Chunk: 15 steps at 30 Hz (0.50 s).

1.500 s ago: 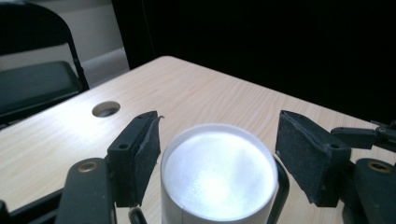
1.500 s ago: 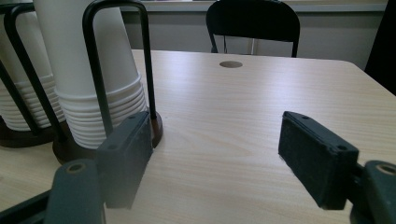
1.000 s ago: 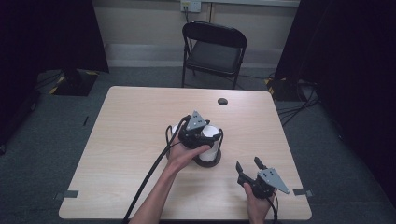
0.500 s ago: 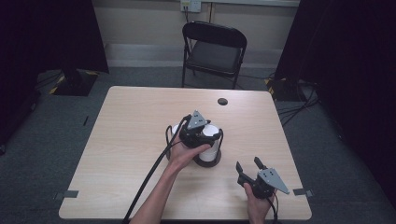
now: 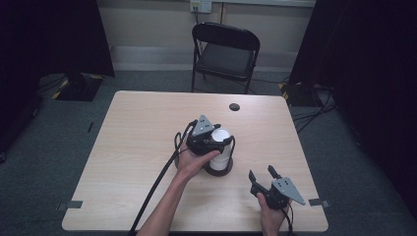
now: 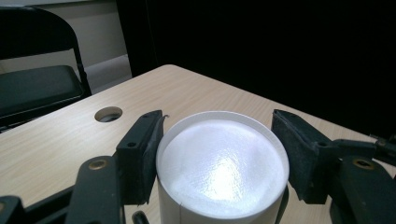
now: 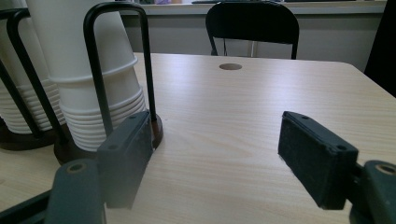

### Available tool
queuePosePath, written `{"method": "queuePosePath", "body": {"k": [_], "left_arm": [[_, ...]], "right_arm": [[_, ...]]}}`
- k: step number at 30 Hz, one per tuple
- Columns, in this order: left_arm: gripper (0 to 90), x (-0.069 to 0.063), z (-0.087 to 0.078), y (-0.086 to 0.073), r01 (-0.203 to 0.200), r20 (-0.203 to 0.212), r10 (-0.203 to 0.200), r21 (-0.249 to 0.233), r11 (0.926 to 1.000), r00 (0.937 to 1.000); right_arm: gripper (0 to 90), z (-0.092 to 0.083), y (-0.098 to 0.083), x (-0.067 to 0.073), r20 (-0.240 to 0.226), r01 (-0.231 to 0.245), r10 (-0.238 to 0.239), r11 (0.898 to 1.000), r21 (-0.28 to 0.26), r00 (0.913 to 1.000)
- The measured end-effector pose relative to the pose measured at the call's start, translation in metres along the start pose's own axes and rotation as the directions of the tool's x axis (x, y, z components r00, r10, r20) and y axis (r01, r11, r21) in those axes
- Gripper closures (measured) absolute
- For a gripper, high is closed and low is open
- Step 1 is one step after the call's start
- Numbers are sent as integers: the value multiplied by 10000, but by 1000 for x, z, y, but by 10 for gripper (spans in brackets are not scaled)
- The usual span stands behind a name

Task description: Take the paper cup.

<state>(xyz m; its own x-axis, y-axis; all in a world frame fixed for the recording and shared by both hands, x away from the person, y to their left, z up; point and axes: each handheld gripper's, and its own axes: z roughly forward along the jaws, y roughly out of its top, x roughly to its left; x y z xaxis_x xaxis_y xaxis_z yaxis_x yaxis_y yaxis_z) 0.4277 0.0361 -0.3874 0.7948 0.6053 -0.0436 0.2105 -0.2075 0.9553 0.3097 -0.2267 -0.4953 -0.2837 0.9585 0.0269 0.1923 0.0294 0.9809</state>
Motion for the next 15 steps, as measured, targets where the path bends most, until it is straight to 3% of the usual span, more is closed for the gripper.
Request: {"method": "queuePosePath", "body": {"k": [3,6,15], "left_arm": [[361,0,-4,3,71,-5,-72,-270,9996,10000],[361,0,-7,6,-131,-30,130,-266,9996,9999],[361,4,-22,15,109,55,-104,-1004,9949,9999]], "right_arm": [[258,0,0,0,-15,16,-16,10000,23,10000],[258,0,0,0,-12,23,-23,10000,22,10000],[258,1,0,0,7,61,-61,10000,65,10000]]}}
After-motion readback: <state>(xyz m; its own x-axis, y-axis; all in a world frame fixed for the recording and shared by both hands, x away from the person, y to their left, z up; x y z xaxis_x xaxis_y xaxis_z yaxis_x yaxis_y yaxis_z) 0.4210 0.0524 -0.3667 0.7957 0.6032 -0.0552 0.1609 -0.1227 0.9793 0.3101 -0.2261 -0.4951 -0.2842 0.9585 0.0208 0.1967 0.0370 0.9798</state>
